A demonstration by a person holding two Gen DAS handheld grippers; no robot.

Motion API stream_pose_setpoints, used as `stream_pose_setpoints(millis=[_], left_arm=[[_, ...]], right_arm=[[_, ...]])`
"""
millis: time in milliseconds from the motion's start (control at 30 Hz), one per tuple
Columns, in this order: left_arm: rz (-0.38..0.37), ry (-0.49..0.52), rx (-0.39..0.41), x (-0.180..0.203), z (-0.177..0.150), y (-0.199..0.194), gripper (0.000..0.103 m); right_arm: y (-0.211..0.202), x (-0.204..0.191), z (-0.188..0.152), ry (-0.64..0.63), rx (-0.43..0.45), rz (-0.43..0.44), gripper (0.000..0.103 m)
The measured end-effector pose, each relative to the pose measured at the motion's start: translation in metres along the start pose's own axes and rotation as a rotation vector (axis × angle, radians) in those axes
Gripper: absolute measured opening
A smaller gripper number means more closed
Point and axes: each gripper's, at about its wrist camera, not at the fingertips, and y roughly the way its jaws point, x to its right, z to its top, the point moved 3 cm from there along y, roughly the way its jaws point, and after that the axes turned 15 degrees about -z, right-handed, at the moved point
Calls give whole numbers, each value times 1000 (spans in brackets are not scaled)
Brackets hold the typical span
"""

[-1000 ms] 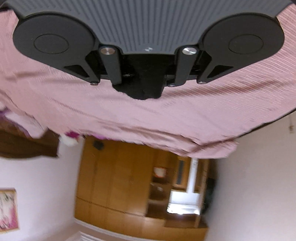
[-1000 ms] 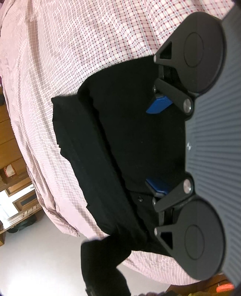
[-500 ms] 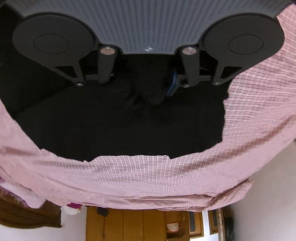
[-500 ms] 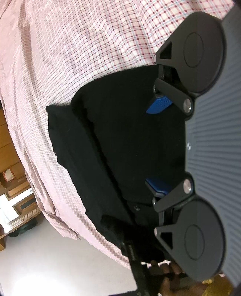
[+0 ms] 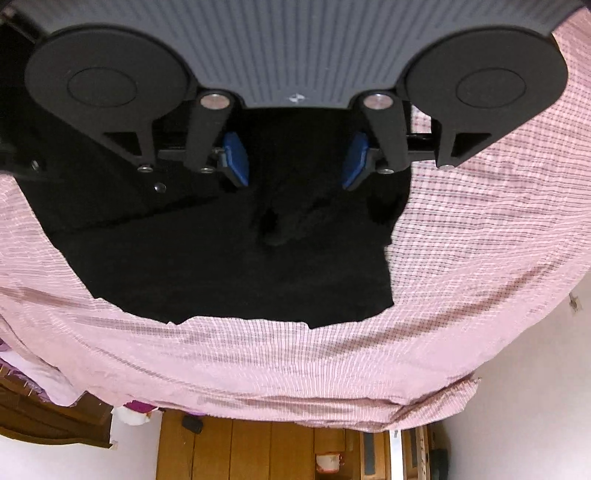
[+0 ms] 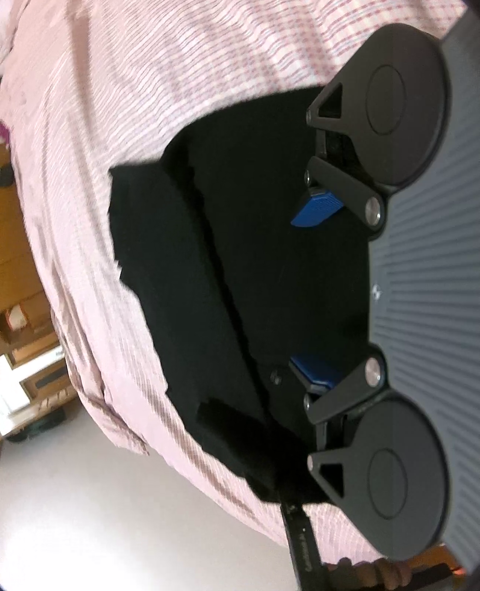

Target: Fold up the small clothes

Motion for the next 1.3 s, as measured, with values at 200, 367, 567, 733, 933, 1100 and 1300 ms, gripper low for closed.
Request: stream_pose_setpoints(millis=[200, 367, 567, 733, 933, 1100, 1300], left_arm=[[58, -9, 13, -14, -14, -20, 64], [88, -47, 5, -28, -24, -25, 66], [69, -62, 37, -32, -29, -41, 66], [84, -64, 37, -36, -41, -54, 66], [131, -97, 30, -51, -53, -62, 66], [138, -160, 44, -67, -54, -66, 66], [147, -166, 42, -70, -54, -64, 66]], right_arm=[[-5, -37, 11, -87, 25, 53, 79], [-10, -67, 23, -116, 0, 116, 79], [-15, -116, 25, -193, -11, 233, 79], [-3, -151, 18, -249, -35, 297, 79], [6, -177, 12, -296, -12, 273, 78], [24, -184, 7, -332, -11, 234, 78], [50, -186, -7, -333, -74, 250, 75]])
